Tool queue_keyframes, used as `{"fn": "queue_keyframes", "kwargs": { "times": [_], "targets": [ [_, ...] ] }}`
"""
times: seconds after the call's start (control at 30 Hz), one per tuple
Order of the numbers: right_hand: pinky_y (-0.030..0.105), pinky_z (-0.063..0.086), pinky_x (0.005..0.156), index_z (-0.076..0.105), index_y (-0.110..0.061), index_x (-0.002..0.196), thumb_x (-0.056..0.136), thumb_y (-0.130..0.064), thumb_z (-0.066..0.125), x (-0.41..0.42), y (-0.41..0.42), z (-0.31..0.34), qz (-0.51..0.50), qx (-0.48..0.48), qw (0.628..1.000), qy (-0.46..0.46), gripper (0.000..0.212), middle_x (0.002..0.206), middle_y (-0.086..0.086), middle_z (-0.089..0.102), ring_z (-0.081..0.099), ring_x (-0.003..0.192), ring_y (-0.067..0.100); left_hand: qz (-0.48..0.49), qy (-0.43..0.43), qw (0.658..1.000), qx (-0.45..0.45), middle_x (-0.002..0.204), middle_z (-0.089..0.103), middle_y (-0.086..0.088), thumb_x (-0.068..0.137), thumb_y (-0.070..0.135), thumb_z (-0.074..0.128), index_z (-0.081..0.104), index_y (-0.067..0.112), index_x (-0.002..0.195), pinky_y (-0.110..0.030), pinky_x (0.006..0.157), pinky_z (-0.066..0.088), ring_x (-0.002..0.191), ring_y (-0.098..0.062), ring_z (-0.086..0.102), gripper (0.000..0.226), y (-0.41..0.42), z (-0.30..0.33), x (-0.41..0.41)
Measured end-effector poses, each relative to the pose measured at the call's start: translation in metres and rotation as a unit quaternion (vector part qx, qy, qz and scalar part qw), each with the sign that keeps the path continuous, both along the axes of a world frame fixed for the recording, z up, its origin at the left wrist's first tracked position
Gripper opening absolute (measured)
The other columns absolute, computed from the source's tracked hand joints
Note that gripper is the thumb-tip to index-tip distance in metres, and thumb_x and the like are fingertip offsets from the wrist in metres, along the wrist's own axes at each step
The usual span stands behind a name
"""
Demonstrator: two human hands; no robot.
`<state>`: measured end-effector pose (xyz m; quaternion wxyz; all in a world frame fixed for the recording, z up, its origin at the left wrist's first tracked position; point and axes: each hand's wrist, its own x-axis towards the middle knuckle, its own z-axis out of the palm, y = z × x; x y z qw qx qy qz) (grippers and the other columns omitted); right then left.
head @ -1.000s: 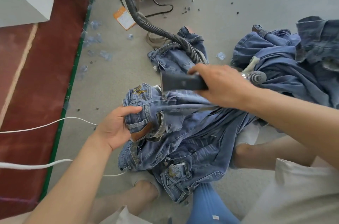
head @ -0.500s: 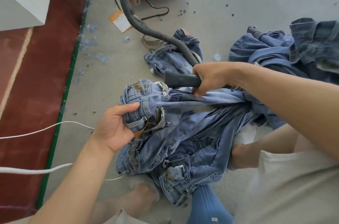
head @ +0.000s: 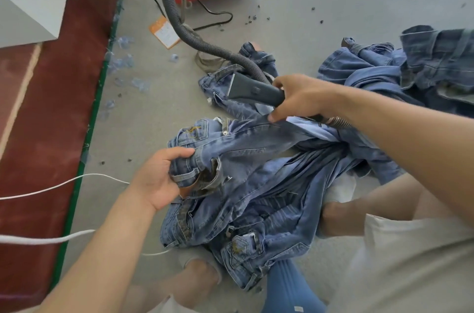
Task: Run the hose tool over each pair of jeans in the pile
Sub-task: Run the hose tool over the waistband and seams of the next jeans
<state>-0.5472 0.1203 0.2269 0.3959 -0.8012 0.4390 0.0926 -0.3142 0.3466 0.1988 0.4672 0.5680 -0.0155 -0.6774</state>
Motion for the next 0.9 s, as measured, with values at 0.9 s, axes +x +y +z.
{"fn": "queue_keyframes", "kwargs": {
  "times": [0.9],
  "targets": [
    [0.026,0.035,0.057,0.057,-0.027,0.102,0.088,-0.046,0.075,-0.027,-0.021,0.037,0.104,-0.193,0.974,-0.052,0.03,0.079,-0.011,0.06,0.057,0.073,0.008,0.034,0.043,0.997,-0.049,0.121,0.073,-0.017,0.082,0.028,0.071,0.075,0.007,0.116,-0.045,0.088,0.061,0.106,-0.03,0.073,0.04,-0.039,-0.026,-0.095]
  ]
}}
